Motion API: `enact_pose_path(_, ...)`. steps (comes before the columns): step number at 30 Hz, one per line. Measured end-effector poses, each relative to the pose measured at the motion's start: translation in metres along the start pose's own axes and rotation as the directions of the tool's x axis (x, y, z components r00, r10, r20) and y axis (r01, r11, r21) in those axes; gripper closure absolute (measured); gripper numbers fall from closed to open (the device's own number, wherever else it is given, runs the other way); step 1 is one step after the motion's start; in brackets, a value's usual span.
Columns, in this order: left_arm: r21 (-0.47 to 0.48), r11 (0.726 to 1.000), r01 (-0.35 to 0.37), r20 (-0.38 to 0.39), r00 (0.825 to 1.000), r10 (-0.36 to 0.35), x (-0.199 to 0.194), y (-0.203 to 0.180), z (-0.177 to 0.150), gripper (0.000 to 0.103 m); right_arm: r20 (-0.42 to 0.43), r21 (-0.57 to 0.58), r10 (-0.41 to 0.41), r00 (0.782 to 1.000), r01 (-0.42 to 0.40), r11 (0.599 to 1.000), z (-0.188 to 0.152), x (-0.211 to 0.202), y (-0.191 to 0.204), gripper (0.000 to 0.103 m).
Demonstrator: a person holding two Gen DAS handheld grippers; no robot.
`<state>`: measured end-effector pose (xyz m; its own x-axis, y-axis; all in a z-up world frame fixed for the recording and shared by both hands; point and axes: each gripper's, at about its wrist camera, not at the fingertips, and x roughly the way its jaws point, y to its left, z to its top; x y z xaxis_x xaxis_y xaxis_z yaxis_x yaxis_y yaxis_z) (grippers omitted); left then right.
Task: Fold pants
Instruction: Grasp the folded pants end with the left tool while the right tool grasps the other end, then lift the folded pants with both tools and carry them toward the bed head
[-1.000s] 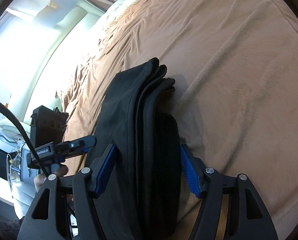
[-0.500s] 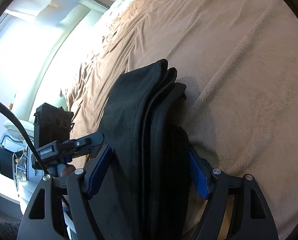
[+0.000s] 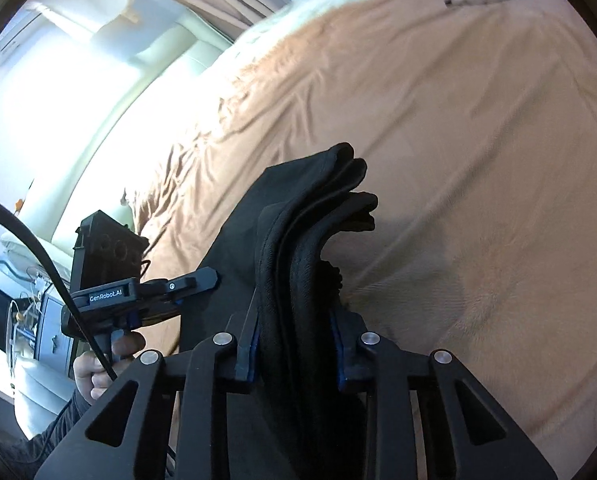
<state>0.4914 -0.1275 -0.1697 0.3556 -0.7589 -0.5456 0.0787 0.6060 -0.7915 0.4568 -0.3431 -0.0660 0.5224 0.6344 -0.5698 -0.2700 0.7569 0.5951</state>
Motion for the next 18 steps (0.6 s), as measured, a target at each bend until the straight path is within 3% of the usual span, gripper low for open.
enact_pose_path(18, 0.14, 0.988, 0.061, 0.171, 0.982, -0.085, -0.108, -0.078, -0.033, 0.089, 0.194, -0.239, -0.008, 0.981, 0.055, 0.97, -0.058, -0.104, 0.127, 0.081)
